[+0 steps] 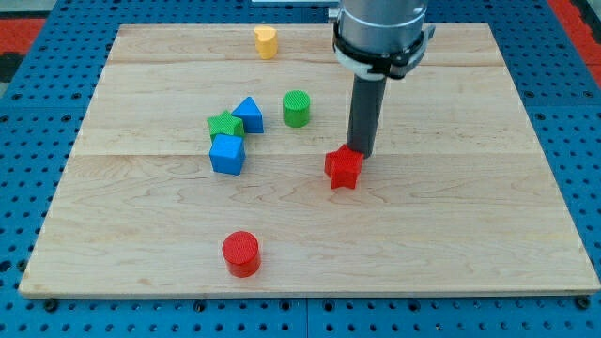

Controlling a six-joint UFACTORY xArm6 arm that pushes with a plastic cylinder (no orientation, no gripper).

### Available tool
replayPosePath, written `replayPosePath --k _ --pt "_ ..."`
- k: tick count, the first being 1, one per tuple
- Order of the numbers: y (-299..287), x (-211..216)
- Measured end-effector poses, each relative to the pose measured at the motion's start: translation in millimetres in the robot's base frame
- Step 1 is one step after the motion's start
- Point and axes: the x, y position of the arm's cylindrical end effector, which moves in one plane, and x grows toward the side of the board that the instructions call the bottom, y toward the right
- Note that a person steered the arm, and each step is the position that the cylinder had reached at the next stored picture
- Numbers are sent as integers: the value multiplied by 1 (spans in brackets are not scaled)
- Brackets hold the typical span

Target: Keep the yellow hexagon diagonally bottom left to the yellow heart

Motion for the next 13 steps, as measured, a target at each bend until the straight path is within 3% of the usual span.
replayPosePath --k 1,2,3,4,5,6,8,10,13 --pt "-20 41" --pt "-116 79" --pt "-74 65" --pt "48 28" --pt "147 -53" --pt "157 -117" --pt "138 -160" --pt "102 -172" --pt "106 -173"
